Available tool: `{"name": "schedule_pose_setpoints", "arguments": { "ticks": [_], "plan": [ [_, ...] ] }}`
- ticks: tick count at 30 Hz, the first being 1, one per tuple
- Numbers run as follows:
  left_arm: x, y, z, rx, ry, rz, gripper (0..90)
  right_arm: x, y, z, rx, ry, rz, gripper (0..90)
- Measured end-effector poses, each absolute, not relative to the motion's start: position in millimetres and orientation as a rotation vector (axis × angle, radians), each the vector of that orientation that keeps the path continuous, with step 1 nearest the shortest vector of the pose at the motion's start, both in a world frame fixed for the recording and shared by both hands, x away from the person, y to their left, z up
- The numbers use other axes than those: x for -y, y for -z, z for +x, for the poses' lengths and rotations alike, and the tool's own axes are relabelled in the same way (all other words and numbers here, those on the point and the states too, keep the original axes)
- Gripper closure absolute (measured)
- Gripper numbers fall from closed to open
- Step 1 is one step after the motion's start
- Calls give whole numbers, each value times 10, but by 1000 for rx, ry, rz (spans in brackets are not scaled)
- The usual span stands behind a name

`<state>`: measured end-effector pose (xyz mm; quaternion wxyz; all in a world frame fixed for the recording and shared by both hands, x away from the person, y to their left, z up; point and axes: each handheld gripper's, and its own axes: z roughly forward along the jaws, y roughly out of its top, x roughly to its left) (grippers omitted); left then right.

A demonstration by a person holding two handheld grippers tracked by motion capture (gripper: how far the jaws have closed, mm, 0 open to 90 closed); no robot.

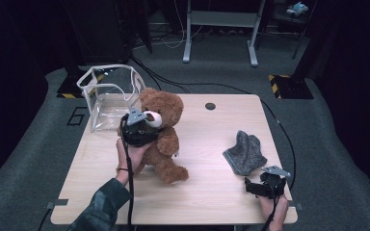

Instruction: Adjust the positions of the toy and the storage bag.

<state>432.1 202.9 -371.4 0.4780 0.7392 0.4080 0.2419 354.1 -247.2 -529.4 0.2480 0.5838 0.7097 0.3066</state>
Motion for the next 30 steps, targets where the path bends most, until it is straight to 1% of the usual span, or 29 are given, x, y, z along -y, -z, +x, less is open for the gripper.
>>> {"name": "schedule_pose_setpoints", "arguments": {
  "ticks": [15, 30],
  "plan": [
    [-2598, 3697, 4152, -1087, -601, 1787, 548, 2468, 5295, 3541, -1931, -833, 1591, 41],
    [-3014, 3734, 3954, -1163, -598, 1818, 548, 2467, 5295, 3541, -1930, -833, 1591, 41]
  ]
}}
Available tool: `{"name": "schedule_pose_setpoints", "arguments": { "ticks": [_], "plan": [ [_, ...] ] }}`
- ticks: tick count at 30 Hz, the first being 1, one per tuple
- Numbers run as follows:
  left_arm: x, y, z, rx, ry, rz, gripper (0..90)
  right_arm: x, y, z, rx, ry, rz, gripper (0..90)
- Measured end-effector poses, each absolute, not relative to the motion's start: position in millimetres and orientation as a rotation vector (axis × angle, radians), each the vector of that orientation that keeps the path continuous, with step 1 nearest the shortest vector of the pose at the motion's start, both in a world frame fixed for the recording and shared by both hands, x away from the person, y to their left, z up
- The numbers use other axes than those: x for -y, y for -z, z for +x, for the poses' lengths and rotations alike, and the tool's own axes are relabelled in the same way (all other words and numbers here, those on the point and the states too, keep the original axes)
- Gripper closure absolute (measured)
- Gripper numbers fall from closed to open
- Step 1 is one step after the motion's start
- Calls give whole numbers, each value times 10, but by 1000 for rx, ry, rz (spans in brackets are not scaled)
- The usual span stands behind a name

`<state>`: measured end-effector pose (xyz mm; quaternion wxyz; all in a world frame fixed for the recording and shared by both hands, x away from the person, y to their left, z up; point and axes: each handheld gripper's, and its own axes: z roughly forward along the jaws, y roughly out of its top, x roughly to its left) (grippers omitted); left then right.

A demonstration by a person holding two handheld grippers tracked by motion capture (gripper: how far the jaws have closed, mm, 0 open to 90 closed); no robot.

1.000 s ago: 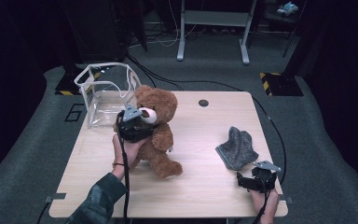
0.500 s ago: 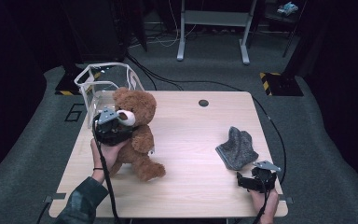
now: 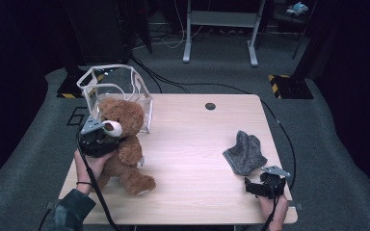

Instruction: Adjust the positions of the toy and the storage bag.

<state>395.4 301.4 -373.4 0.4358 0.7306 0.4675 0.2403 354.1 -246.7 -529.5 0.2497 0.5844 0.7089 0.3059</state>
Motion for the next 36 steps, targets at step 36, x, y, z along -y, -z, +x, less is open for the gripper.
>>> {"name": "schedule_pose_setpoints", "arguments": {
  "ticks": [36],
  "plan": [
    [-3418, 4396, 4666, -1534, -348, 2026, 443, 2461, 5294, 3539, -1929, -832, 1599, 40]
  ]
}}
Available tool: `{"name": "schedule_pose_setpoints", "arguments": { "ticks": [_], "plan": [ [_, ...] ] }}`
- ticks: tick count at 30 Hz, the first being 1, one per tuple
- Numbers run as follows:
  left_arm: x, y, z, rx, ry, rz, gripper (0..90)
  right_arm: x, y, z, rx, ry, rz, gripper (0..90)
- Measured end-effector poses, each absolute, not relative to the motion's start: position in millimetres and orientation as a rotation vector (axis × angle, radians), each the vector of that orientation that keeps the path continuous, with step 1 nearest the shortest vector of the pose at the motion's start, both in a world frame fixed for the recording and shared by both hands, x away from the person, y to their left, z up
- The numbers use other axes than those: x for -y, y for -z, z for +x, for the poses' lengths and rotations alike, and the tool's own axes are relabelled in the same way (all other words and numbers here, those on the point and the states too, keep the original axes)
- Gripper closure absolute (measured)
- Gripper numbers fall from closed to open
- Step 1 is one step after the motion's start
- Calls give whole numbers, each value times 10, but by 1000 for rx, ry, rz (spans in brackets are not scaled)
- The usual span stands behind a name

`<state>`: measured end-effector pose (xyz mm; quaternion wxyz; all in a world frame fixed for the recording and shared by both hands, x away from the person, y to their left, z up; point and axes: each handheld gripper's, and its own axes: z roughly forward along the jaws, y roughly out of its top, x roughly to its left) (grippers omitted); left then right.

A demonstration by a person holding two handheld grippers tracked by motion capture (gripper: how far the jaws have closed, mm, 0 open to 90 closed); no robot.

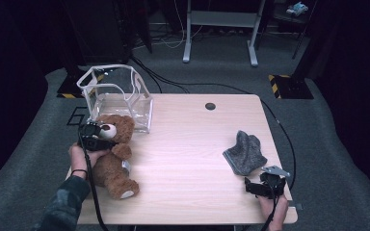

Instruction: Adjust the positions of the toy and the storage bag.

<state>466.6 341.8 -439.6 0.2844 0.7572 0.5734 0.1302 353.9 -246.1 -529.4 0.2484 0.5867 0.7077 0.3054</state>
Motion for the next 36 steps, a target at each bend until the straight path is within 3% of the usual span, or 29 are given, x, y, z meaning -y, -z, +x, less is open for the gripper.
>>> {"name": "schedule_pose_setpoints", "arguments": {
  "ticks": [31, 36],
  "plan": [
    [-3447, 4566, 4750, -1565, -235, 2107, 428, 2461, 5295, 3539, -1928, -832, 1599, 39],
    [-3466, 4575, 4749, -1579, -242, 2076, 357, 2461, 5294, 3540, -1930, -831, 1599, 38]
  ]
}}
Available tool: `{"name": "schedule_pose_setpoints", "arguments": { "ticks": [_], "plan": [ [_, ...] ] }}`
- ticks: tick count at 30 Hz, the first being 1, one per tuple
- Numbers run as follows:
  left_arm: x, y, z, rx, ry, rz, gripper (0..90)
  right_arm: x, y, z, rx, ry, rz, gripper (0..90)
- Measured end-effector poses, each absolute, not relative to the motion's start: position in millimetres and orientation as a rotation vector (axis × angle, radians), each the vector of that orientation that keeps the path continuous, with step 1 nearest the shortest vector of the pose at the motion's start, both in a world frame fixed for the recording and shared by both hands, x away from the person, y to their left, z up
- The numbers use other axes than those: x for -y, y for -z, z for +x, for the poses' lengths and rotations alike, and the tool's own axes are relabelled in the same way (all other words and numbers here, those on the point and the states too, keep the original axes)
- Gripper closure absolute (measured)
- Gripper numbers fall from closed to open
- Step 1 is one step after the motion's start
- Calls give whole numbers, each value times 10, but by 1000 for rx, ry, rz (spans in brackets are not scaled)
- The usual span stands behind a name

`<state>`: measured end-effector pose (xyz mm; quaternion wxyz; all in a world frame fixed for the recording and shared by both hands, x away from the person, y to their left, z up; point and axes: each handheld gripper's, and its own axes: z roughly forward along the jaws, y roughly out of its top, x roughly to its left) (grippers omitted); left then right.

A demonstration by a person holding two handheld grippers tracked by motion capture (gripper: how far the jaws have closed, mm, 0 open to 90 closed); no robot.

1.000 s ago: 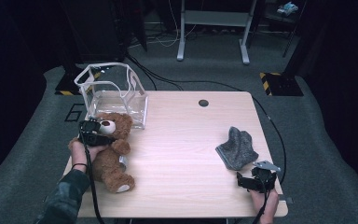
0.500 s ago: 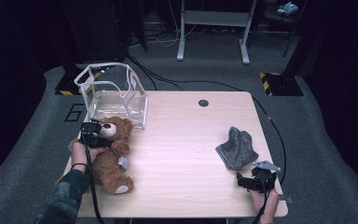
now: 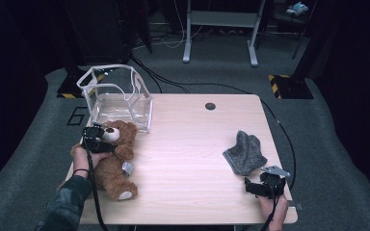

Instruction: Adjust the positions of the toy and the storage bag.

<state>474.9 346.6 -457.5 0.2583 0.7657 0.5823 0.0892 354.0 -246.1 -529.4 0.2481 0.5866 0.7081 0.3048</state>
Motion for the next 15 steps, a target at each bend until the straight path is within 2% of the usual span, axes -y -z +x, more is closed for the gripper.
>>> {"name": "schedule_pose_setpoints", "arguments": {
  "ticks": [4, 15],
  "plan": [
    [-3475, 4582, 4744, -1582, -235, 2073, 316, 2460, 5294, 3541, -1931, -831, 1599, 38],
    [-3473, 4584, 4717, -1582, -211, 2099, 282, 2465, 5295, 3545, -1937, -833, 1587, 38]
  ]
}}
